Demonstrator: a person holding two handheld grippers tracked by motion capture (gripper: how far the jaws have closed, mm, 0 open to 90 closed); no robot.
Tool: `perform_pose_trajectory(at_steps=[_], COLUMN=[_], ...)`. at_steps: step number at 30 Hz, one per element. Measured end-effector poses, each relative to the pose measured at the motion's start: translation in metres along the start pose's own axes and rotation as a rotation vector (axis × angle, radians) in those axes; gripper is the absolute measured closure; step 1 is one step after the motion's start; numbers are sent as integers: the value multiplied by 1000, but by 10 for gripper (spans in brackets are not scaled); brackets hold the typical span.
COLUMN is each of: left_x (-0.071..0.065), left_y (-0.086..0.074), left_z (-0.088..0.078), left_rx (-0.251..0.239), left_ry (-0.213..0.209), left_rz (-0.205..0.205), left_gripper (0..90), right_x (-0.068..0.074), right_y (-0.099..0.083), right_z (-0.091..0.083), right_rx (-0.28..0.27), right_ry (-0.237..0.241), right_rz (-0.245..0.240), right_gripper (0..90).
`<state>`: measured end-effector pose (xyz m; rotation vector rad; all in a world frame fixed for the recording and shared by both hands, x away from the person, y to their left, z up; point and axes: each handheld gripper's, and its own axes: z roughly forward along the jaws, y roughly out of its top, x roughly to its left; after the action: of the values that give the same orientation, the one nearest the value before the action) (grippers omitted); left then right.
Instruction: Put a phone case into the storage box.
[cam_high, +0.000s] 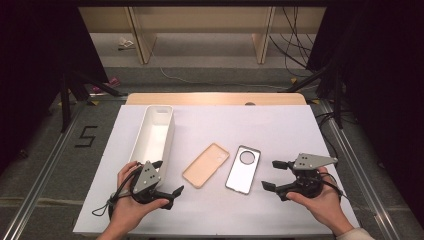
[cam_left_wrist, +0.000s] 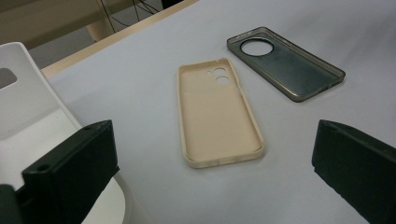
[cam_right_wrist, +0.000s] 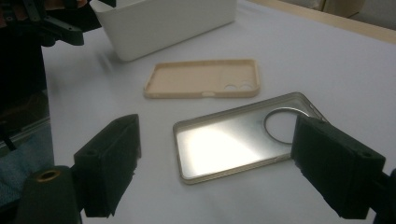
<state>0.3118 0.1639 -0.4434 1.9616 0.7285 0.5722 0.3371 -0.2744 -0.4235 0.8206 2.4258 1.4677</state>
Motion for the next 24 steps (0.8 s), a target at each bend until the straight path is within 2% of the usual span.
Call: perform_pose_trajectory(at_steps=[11,17,18,20,21,24], left_x=[-1,-1,-2,-2,-2,-3], left_y=[-1,0,0,1,1,1], left_z=[-1,-2,-1,-1,-1,0], left_rx=[2,-5,-4,-3,-2,2], left_ry=[-4,-1,-3,-4,-3,-3], left_rz=[7,5,8,11,10,11], left_gripper=[0,0,0,0,0,0], right_x=[0,4,6,7,8,10], right_y=[1,6,7,8,9,11], right_z=[1,8,12,13,17,23], right_rx=[4,17,22,27,41,70], right_ry=[-17,-20,-17,-15,-11,10], right_rz=[-2,-24,-32,-38,-48,-57], right_gripper=[175,236,278,298,378,526])
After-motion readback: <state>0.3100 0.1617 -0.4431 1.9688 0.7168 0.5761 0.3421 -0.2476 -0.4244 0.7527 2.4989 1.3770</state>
